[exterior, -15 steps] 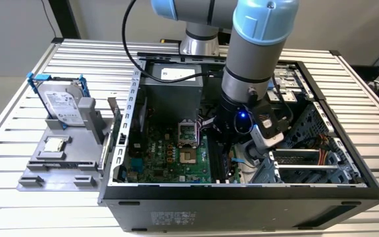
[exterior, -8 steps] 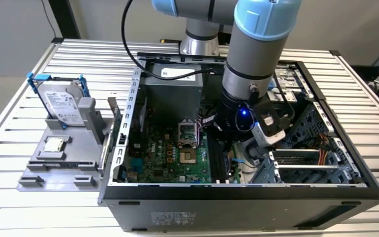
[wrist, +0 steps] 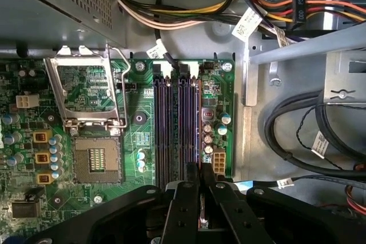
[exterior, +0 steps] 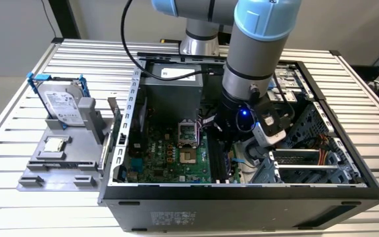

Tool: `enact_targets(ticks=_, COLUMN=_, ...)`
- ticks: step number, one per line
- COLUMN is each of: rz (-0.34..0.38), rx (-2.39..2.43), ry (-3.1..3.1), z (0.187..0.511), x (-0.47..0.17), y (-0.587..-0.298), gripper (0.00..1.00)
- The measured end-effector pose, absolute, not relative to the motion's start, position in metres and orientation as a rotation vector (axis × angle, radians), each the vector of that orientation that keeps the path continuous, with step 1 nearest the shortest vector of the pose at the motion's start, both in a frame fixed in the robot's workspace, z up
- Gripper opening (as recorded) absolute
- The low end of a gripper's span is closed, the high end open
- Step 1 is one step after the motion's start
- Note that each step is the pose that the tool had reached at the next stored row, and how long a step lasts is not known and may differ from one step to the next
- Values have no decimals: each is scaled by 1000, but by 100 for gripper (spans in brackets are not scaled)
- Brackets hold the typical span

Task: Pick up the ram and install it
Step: 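Insert the ram into the slot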

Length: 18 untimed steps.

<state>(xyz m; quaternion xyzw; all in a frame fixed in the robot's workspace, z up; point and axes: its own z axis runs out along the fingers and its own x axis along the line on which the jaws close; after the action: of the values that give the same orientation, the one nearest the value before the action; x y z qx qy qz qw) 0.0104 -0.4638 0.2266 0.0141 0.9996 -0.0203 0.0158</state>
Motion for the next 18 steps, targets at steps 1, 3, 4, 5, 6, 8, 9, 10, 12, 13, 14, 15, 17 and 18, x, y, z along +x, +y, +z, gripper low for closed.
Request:
enact_targets(ticks=1, rz=-63, rx=44, ry=3109, z=226, x=10, y=-464, gripper=0)
enact_targets(ticks=3, rz=-63, rx=43, ry=3109, z=226, x=10, y=-464, gripper=0)
enact_targets(ticks=4, rz=-63, rx=42, ry=3109, z=225, x=10, y=-464, gripper=0)
enact_targets(ticks=5, rz=-63, rx=42, ry=3109, z=225, x=10, y=-464, gripper=0)
enact_targets(ticks=6, rz=-63, rx=41, ry=3109, z=225, x=10, y=-464, gripper=0)
enact_targets(ticks=8, rz=-63, rx=40, ry=3109, z=225, x=10, y=-464, gripper=0)
enact_targets(ticks=9, rz=-63, rx=40, ry=3109, z=225, x=9, y=-464, gripper=0)
enact_targets(ticks=10, rz=-63, rx=39, ry=3109, z=224, x=9, y=-464, gripper=0)
enact_targets(ticks=12, rz=-63, rx=38, ry=3109, z=224, x=9, y=-464, gripper=0)
enact_targets(ticks=13, rz=-62, rx=38, ry=3109, z=224, x=9, y=-464, gripper=0)
enact_targets(ticks=14, rz=-62, rx=38, ry=3109, z=223, x=9, y=-464, gripper=0)
enact_targets(ticks=15, rz=-63, rx=38, ry=3109, z=222, x=9, y=-464, gripper=0)
enact_targets(ticks=17, rz=-63, rx=38, ry=3109, z=220, x=9, y=-464, gripper=0)
enact_targets(ticks=18, rz=-63, rx=38, ry=3109, z=220, x=9, y=-464, gripper=0)
